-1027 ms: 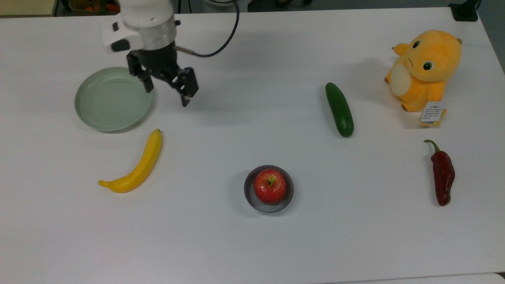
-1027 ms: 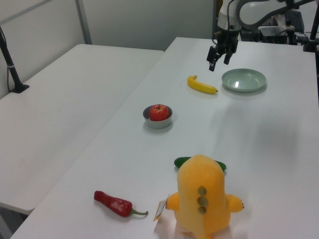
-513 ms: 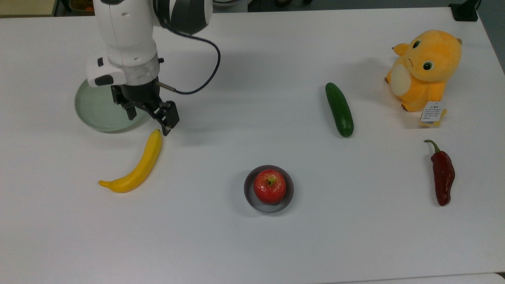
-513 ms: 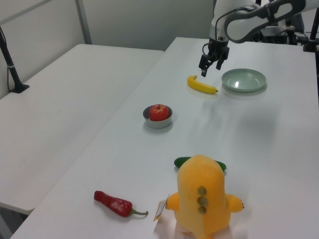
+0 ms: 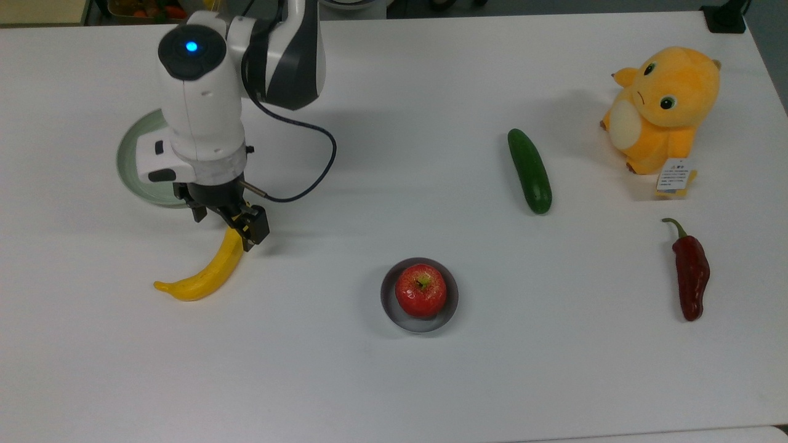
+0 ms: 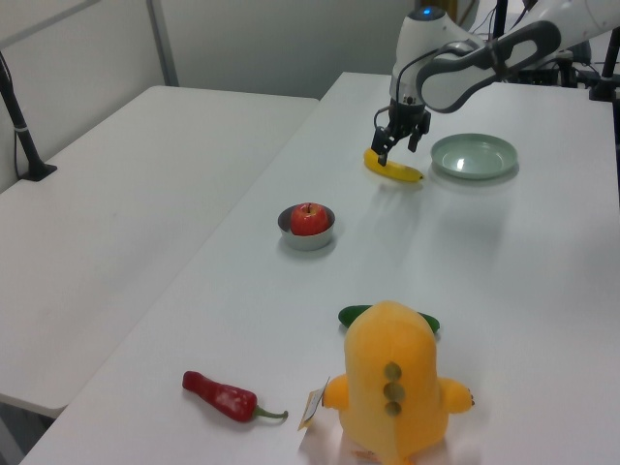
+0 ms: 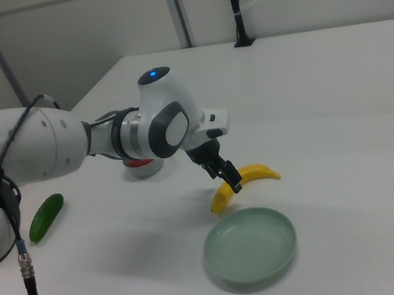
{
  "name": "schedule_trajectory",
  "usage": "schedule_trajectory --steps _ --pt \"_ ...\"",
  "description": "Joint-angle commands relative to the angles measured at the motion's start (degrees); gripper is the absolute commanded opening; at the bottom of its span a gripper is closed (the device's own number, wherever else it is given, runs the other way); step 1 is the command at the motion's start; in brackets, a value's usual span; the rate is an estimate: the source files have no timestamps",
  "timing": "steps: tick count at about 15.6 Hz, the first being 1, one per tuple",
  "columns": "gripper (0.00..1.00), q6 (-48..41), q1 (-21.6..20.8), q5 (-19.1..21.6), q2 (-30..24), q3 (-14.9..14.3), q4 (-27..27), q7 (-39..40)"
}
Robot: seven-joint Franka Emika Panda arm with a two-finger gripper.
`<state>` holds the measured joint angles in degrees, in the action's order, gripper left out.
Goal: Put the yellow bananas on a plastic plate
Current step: 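Close the gripper on the banana's stem end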
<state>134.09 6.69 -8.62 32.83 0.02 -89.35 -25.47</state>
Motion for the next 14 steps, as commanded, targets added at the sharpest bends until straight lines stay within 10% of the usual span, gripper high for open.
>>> schedule_trajectory --steps 1,3,6,14 --pt "1.0 0.4 -0.1 -2.3 3.7 0.2 3.7 -2.7" --pt "0.93 0.4 -0.3 -2.6 4.3 0.2 3.8 -3.3" --pt "0.22 0.8 -0.2 -3.3 4.4 0.2 3.9 -4.8" --pt "0.12 2.9 -0.1 -3.4 4.4 0.2 3.8 -4.9"
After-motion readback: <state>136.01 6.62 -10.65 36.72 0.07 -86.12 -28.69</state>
